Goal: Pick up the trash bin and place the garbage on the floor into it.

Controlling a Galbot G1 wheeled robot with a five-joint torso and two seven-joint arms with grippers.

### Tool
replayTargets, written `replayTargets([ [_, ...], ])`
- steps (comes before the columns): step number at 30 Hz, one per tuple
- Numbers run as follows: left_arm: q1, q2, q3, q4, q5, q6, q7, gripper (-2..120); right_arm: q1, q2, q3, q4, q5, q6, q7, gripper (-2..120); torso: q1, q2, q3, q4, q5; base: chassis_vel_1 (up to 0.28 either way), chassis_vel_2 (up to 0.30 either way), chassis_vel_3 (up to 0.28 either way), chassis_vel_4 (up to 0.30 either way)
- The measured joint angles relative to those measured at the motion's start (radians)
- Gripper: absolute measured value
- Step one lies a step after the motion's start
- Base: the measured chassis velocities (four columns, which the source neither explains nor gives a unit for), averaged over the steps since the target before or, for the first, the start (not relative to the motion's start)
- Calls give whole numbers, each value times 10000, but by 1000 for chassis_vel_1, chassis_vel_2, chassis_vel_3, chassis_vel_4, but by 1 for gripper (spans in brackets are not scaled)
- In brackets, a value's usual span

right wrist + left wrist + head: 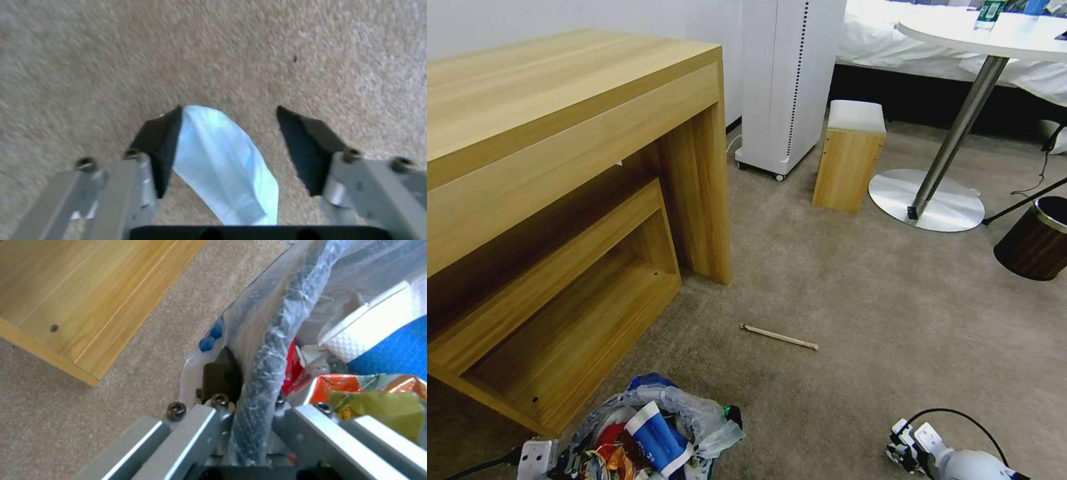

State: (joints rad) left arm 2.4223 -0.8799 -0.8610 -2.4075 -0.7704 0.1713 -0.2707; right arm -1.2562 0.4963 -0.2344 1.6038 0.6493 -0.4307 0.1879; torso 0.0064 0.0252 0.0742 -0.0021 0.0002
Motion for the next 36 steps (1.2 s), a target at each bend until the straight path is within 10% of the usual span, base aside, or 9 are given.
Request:
replayTargets([
  [10, -4, -113, 138, 61, 196, -11, 46, 0, -390, -251, 52, 48, 8, -261, 233, 100, 0, 0, 0, 0, -1, 0, 0, 0, 0],
  [36, -11, -418, 469, 230, 921, -25, 207, 0, -785, 186, 98, -5, 36, -262, 443, 100, 0, 1, 0, 0, -1, 0, 0, 0, 0],
])
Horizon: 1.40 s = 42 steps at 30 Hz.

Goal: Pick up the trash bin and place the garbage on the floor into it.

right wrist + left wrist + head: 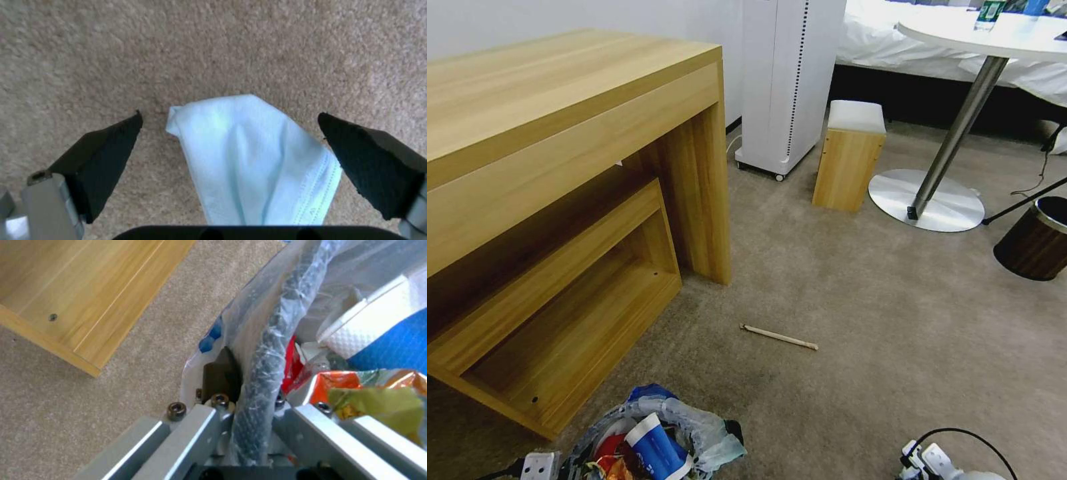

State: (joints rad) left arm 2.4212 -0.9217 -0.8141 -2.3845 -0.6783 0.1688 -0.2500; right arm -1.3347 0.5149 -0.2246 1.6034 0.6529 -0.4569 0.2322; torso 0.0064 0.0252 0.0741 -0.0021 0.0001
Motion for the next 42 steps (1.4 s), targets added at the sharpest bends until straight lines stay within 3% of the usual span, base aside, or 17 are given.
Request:
replayTargets([
  [25, 12, -74, 90, 78, 191, -23, 37, 0, -304, -180, 159, 276, 640, -452, 453, 98, 0, 0, 0, 0, 0, 0, 0, 0, 0],
  [42, 86, -296, 334, 102, 671, -29, 153, 0, -344, -321, 78, 468, 803, -297, 517, 36, 0, 0, 0, 0, 1, 0, 0, 0, 0],
])
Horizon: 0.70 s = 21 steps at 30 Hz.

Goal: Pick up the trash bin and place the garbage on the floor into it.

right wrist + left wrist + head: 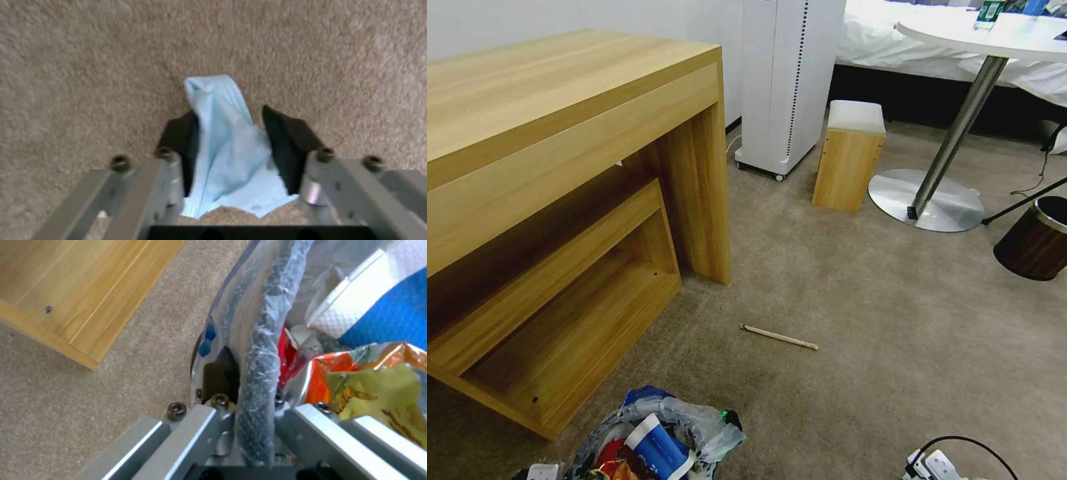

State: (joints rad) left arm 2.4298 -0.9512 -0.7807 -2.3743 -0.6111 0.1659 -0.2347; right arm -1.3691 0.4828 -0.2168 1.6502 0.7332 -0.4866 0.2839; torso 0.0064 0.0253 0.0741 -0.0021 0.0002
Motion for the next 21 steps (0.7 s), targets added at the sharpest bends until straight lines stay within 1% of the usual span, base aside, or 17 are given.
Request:
replayTargets([
  [1, -13, 2, 1, 7, 0, -1, 3, 0, -1, -23, -3, 0, -16, 59, 1, 32, 1, -1, 0, 0, 0, 0, 0, 0, 0],
  [2, -13, 2, 1, 7, 0, -1, 3, 0, -1, -23, -3, 0, -16, 59, 1, 32, 1, -1, 0, 0, 0, 0, 0, 0, 0],
  [3, -16, 36, -12, 7, -11, -2, 4, 0, -1, -51, -3, 27, -20, 85, 23, 25, 0, 0, 0, 0, -1, 0, 0, 0, 0],
  [4, -16, 73, -34, 8, -36, -2, 5, 0, 5, -74, -2, 72, 6, 78, 32, 22, 0, 0, 0, -1, -3, 0, 0, 0, 0],
  [5, -31, 118, -72, 1, -114, -1, -4, 0, 32, -97, 3, 120, 61, -13, 29, 16, 0, 0, 0, 0, -2, 0, 0, 0, 0],
  [6, -31, 118, -72, 1, -114, -1, -4, 0, 32, -97, 3, 120, 61, -13, 29, 16, 0, 0, 0, 0, -2, 0, 0, 0, 0],
  [8, -52, 156, -116, -16, -214, -1, -16, 0, 83, -135, 13, 147, 157, -105, -46, 6, 0, 0, 0, -1, -3, 0, 0, 0, 0],
  [9, -51, 156, -125, -16, -217, -2, -14, 0, 99, -144, 14, 147, 170, -109, -77, 3, 0, -1, 0, 0, -2, 0, 0, 0, 0],
  [10, -51, 156, -125, -16, -217, -2, -14, 0, 99, -144, 14, 147, 170, -109, -77, 3, 0, -1, 0, 0, -2, 0, 0, 0, 0],
  [11, -44, 156, -145, -27, -235, 1, -14, 0, 135, -152, 3, 138, 208, -97, -122, 0, 0, 0, 0, 0, -2, 0, 0, 0, 0],
  [21, 35, 222, -306, -116, -393, 16, -46, 0, 370, -208, -156, 118, 299, 31, -78, 0, 0, 0, 0, 0, -2, 0, 0, 0, 0],
])
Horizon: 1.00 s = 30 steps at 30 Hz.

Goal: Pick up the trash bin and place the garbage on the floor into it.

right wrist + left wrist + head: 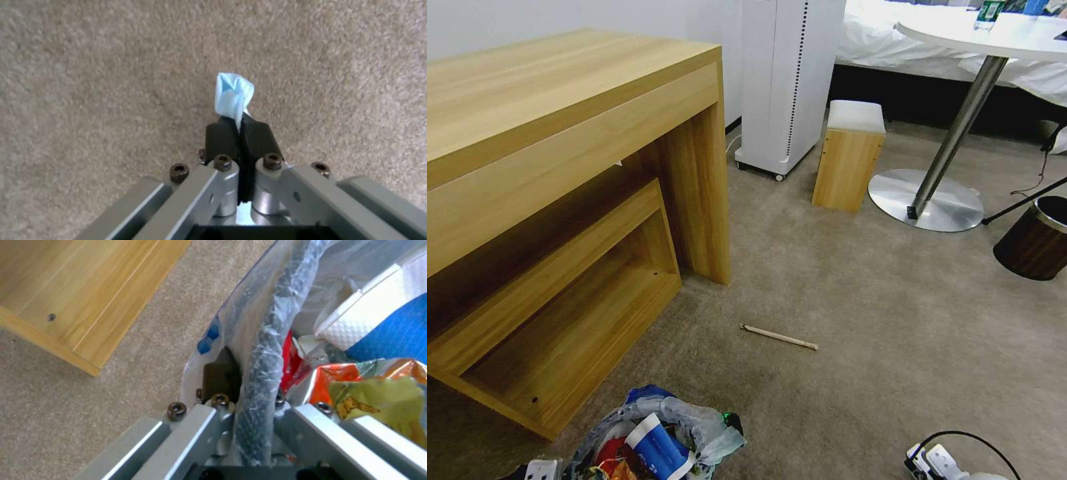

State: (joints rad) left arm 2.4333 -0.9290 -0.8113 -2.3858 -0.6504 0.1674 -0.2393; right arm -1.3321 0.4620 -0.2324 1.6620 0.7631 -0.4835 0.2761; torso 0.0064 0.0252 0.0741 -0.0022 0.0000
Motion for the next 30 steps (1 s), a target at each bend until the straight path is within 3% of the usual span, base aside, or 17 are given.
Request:
replayTargets([
  [9, 32, 12, -72, -76, -26, 3, 50, 0, 24, -68, 38, 3, -18, 33, -80, 0, 0, 0, 0, 0, 0, 0, 0, 0, 0],
  [21, -24, 331, -728, -569, -1072, 32, -256, 0, 99, -146, 76, 152, -337, 98, -538, 0, 0, 0, 0, 0, 0, 0, 0, 0, 0],
  [28, 54, 192, -943, -809, -1218, 48, -312, 0, 433, -159, 52, 128, -807, 660, -937, 0, 0, -1, 1, 0, 1, 0, 0, 0, 0],
  [30, 60, 96, -967, -812, -1176, 50, -275, 0, 944, 14, 153, 137, -1351, 1462, -1491, 0, 0, 0, 1, -3, 0, 0, 0, 0, 0],
])
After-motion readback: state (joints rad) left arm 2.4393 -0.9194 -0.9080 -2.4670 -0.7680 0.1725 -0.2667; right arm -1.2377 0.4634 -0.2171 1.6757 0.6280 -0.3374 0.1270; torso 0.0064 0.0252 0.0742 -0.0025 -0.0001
